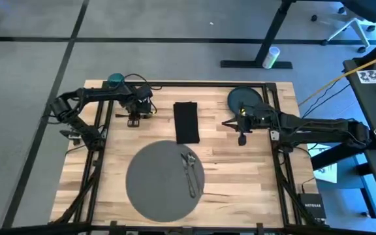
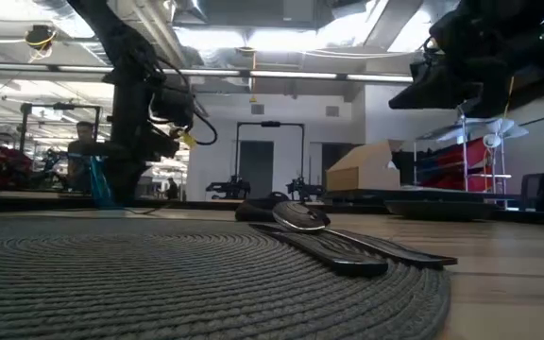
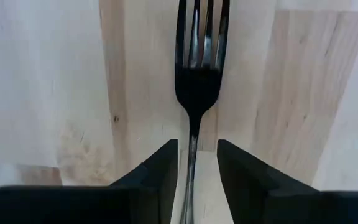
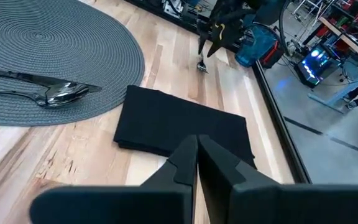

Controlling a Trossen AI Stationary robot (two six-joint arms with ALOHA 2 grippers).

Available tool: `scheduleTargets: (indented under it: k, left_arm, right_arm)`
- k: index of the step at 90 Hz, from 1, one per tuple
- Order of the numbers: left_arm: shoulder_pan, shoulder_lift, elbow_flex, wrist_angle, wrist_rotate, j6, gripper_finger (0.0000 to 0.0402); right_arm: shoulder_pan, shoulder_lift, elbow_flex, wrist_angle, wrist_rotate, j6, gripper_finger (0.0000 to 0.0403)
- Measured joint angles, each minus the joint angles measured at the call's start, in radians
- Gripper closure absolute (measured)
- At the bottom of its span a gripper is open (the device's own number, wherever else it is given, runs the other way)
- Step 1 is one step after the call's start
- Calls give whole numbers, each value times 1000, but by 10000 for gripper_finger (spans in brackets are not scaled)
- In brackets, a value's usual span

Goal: Set table place
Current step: Put the black fork on the black table napkin

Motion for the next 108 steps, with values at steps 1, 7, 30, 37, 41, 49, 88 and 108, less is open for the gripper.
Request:
scheduleTargets:
  k: [1, 7, 30, 37, 41, 49, 88, 108]
  left_arm:
    - [0, 0, 0, 0, 0, 0, 303]
    - [0, 5, 0, 4, 0, -1, 303]
    - [0, 76, 2, 4, 7, -8, 303]
    - [0, 91, 5, 2, 6, -9, 303]
    - [-2, 94, 5, 2, 3, -16, 304]
    - [-4, 93, 7, -1, -11, -53, 312]
    - [-50, 98, 113, -196, 63, -400, 401]
    - [-95, 80, 222, -133, 315, -726, 401]
  right_arm:
    - [0, 0, 0, 0, 0, 0, 403]
    - [0, 0, 0, 0, 0, 0, 403]
    - [0, 0, 0, 1, 0, 0, 403]
    - [0, 0, 0, 1, 0, 0, 403]
    - [0, 0, 0, 1, 0, 0, 403]
    - [0, 0, 0, 1, 0, 0, 403]
    - [0, 0, 0, 2, 0, -2, 403]
    - [0, 0, 0, 2, 0, -12, 403]
